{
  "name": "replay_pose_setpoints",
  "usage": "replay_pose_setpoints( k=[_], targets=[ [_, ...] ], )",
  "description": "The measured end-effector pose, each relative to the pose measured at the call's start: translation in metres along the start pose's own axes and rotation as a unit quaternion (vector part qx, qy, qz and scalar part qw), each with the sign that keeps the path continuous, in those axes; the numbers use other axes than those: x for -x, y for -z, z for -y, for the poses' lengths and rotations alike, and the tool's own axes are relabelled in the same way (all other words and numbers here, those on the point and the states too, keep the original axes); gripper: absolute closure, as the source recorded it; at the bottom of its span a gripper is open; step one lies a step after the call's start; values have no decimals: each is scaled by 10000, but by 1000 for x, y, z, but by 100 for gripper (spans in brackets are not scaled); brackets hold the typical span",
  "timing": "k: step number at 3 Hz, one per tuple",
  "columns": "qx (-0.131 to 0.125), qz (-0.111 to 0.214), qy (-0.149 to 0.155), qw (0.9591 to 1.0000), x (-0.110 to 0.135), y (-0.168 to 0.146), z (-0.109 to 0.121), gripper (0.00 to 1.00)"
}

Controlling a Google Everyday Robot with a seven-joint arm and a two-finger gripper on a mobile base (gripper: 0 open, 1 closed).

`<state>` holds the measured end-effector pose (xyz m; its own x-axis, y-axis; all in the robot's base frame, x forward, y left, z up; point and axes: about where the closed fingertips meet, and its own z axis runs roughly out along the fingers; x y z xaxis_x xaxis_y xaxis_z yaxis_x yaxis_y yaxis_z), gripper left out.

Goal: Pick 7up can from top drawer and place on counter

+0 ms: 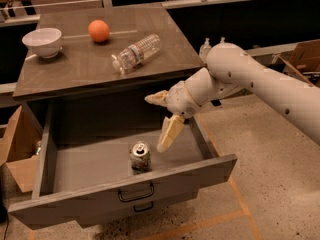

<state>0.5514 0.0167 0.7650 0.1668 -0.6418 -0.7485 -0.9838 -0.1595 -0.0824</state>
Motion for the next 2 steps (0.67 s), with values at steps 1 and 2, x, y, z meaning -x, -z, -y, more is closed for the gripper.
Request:
replay_pose_setpoints(
  k=[1,2],
  targets=[
    [213,382,54,9990,-7,-28,9,0],
    [345,677,39,9971,-23,-48,15,0]
  ],
)
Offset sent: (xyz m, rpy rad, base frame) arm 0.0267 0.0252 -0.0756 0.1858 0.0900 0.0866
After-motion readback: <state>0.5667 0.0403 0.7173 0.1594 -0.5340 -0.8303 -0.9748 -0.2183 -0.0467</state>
